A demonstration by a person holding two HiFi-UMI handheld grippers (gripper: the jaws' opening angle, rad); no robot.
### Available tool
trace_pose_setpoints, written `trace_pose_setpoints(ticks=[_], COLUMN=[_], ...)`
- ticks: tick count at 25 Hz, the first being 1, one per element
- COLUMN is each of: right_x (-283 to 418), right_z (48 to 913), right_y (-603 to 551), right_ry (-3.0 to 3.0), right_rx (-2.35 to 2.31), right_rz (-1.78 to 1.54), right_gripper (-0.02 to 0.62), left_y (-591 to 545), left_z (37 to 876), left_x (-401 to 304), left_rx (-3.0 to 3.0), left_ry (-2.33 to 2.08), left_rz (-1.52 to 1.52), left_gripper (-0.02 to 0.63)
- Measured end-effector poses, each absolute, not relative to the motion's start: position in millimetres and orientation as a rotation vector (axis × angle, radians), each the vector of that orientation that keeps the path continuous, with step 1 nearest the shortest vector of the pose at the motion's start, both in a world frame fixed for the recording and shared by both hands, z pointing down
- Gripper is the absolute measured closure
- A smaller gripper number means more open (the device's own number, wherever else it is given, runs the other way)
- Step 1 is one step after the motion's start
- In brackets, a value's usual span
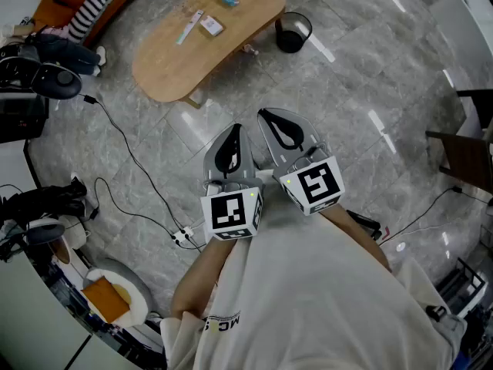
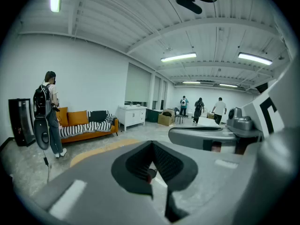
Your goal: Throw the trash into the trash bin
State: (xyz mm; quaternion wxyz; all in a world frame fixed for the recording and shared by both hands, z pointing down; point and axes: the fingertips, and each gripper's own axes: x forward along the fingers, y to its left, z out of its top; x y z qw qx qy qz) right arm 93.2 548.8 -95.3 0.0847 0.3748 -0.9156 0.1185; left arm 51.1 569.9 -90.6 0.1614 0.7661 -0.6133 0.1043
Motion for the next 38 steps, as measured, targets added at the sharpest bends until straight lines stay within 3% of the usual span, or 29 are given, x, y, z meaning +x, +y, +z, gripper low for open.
trace_pose_setpoints(ticks=[8,22,30,38], right_x=[132.7,160.6,115.8,-3.4], right_z=[-86.5,-73.9,-65.4,-70.2], right_y=[546.1,536.9,474.8,345.0], right_ry=[-2.714,-2.704,-2.683,-2.670], right_rx=[1.134,1.165,1.144,1.020], right_rz=[0.416,0.501,0.459,0.278], right_gripper=[0.574,0.574,0.574,0.574], left_y=[561.7,564.5,503.0,364.8], left_z=[-83.8,-76.2,-67.6,-62.2], left_x=[98.6,112.5,64.0,-31.4], left_rx=[2.210,2.185,2.169,2.131], left_ry=[-1.672,-1.719,-1.736,-1.677], left_rz=[0.339,0.358,0.311,0.222], left_gripper=[0.606,0.606,0.606,0.606])
